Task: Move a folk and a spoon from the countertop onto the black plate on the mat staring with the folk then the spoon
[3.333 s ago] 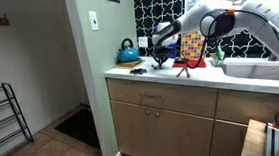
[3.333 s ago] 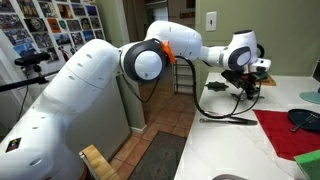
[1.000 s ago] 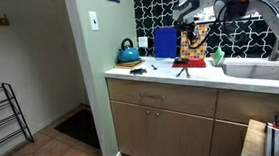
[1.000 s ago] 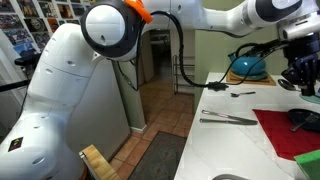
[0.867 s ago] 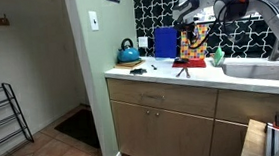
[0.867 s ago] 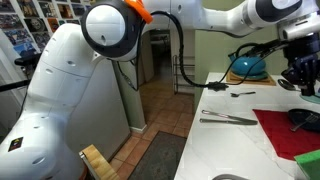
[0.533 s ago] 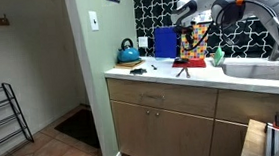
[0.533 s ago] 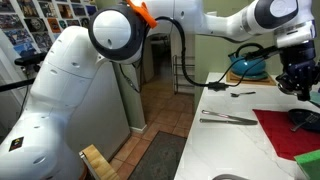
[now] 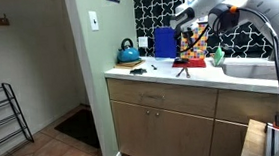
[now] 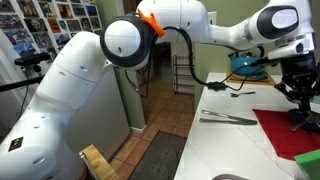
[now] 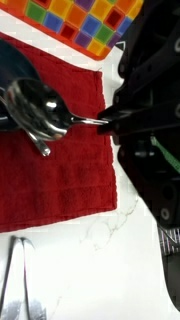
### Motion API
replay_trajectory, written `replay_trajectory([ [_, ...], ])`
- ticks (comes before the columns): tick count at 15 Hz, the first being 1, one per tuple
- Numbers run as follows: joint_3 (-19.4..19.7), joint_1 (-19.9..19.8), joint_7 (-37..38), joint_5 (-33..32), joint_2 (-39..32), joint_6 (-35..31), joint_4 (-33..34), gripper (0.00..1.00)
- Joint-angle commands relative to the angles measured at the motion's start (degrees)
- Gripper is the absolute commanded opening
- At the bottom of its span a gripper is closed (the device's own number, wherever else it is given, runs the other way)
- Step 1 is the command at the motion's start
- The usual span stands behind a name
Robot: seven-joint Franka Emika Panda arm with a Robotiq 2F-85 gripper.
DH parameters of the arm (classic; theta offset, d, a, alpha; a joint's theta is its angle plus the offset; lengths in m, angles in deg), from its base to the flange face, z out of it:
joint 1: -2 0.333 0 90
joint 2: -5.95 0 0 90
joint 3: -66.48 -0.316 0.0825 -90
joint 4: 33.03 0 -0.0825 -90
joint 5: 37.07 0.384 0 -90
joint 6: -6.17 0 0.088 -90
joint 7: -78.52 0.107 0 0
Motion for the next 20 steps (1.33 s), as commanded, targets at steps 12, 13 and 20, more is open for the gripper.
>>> replay_trajectory([
  [12, -6.0, -7.3, 11.8, 0.3, -10.9, 5.6, 15.4, 0.02],
  [13, -6.7, -7.8, 11.9, 0.2, -11.8, 5.8, 16.5, 0.02],
  [20, -8.6, -9.2, 15.8, -0.6, -17.8, 6.5, 24.5, 0.02],
])
